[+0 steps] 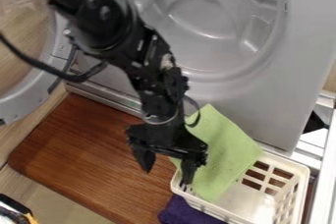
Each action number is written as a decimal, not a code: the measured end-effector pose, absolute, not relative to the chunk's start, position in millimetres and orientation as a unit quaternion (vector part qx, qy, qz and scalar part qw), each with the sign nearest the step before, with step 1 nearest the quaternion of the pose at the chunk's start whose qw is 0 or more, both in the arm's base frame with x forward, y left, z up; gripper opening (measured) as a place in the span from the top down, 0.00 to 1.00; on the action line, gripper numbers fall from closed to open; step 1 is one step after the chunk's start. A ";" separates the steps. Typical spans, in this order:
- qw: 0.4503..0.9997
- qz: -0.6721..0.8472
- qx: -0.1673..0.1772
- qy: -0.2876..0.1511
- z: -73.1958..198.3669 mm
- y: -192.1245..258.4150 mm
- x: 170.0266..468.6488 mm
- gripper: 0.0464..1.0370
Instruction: Moved the basket on the left side of the table
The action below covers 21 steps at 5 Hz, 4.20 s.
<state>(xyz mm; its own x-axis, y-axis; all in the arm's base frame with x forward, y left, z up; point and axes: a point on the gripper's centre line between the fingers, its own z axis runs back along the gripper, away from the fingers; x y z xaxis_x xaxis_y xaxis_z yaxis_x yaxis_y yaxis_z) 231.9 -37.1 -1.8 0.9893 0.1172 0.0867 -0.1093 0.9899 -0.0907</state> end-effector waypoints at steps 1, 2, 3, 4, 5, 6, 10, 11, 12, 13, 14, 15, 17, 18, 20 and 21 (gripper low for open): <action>0.997 0.052 -0.033 -0.047 -12.3 -46.0 241.5 0.04; 0.997 0.047 -0.026 -0.048 -16.4 -52.6 249.9 0.09; 0.998 0.037 -0.012 -0.051 -21.0 -57.5 254.5 0.39; 0.998 0.031 -0.007 -0.051 -19.9 -60.7 254.9 0.69; 0.998 0.028 -0.013 -0.050 -19.0 -63.3 254.0 0.84; 0.998 0.022 -0.021 -0.060 -10.9 -64.7 251.5 0.89; 0.981 -0.015 -0.128 -0.142 52.1 -52.4 225.1 0.92; 0.978 0.007 -0.136 -0.157 61.3 -26.4 210.9 0.92; 0.979 0.032 -0.125 -0.159 59.6 2.8 202.8 0.92; 0.979 0.059 -0.119 -0.156 56.0 29.1 197.1 0.92; 0.978 0.087 -0.111 -0.155 52.4 55.1 200.4 0.92; 0.978 0.108 -0.102 -0.145 46.2 74.5 203.7 0.92; 0.982 0.116 -0.080 -0.123 29.8 95.9 216.8 0.92; 0.988 0.101 -0.064 -0.098 18.4 101.3 216.9 0.92; 0.982 0.139 -0.059 -0.112 4.2 105.7 217.5 0.87; 0.979 0.158 -0.060 -0.115 2.3 97.7 220.1 0.63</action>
